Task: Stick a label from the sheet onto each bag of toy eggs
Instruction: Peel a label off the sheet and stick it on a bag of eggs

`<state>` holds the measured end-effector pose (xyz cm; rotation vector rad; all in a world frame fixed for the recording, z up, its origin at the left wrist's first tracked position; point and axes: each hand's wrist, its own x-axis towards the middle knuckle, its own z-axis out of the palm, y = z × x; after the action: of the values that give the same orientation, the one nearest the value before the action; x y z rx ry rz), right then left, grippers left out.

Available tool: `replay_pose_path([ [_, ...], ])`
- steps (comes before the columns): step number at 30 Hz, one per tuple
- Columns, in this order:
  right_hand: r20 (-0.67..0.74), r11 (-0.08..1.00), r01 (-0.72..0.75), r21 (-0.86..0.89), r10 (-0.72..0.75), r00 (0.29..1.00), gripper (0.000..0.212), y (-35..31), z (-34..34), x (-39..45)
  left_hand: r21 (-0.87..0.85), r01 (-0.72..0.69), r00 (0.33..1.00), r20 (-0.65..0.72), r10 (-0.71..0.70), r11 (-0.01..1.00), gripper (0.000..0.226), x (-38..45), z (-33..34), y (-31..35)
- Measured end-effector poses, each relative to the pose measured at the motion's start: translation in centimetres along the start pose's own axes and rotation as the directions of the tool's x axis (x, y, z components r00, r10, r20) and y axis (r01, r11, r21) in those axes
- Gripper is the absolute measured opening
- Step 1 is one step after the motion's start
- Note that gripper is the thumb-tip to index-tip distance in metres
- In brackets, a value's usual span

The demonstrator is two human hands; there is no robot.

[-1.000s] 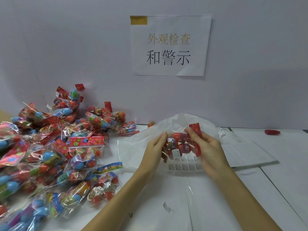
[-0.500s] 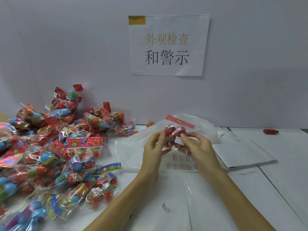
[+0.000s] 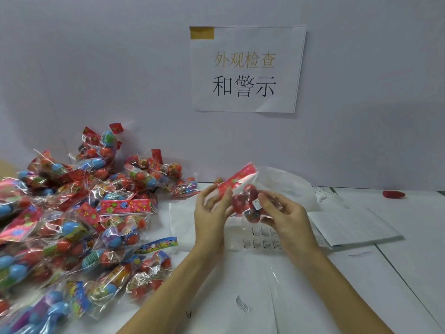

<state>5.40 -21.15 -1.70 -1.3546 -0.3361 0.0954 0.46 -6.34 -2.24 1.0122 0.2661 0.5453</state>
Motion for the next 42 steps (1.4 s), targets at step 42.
replay_pose_path([
  [42,0.186,0.502,-0.396,0.769,0.417,0.890,0.036,-3.3,-4.7,1.4,0.996,-0.079,0.987,0.083,0.141,-0.038,0.052,4.4,-3.0,1.4],
])
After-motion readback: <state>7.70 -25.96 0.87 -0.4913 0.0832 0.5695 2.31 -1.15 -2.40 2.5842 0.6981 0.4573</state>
